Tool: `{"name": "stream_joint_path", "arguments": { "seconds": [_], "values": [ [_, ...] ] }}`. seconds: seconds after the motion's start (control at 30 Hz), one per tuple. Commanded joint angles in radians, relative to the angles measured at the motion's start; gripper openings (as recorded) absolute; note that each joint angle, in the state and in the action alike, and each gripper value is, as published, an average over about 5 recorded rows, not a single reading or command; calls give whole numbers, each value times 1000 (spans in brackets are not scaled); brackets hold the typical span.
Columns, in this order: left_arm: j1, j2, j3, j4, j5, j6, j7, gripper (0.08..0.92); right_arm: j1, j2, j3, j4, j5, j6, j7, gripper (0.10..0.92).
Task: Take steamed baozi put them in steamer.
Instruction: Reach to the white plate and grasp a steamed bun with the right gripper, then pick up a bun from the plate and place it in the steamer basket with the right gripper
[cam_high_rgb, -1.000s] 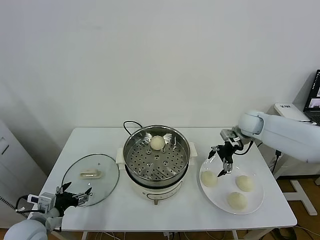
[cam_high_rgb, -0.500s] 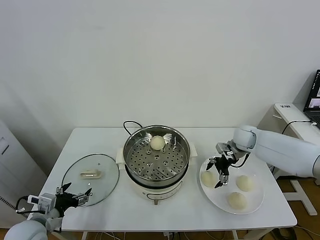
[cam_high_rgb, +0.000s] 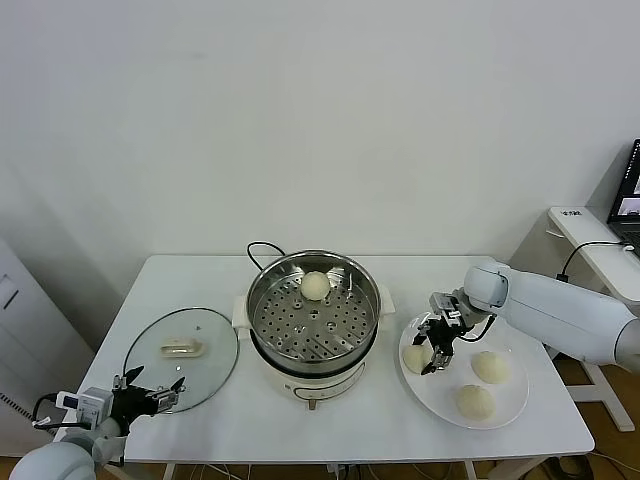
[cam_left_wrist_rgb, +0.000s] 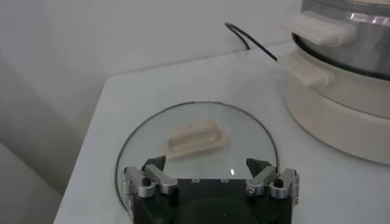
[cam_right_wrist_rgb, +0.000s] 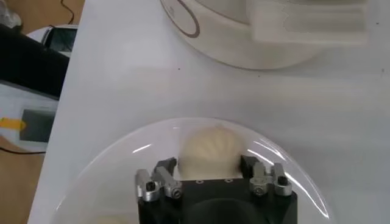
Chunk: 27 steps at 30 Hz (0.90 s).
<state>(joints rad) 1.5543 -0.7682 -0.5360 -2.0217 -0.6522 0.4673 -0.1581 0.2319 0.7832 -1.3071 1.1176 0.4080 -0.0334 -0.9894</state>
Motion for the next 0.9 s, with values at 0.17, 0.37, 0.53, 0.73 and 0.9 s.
{"name": "stream_joint_path", "arguments": {
  "seconds": [0.17,0.37,0.53,0.73,0.9],
  "values": [
    [-1,-2,1,-2,0,6,-4,823,73,-27,-26,36,17,-5,1,453],
    [-2,-1,1,-1,0,10,-8,823,354,-90,-198,162,113,-21,-26,450],
    [-6,0,1,-3,0,13,-12,823,644,-110,-345,278,207,-59,-63,450],
    [-9,3,1,-4,0,17,-16,823,810,-82,-377,365,356,-134,-52,450],
    [-11,5,3,-2,0,18,-18,823,795,-7,-307,390,459,-206,33,450]
  ]
}}
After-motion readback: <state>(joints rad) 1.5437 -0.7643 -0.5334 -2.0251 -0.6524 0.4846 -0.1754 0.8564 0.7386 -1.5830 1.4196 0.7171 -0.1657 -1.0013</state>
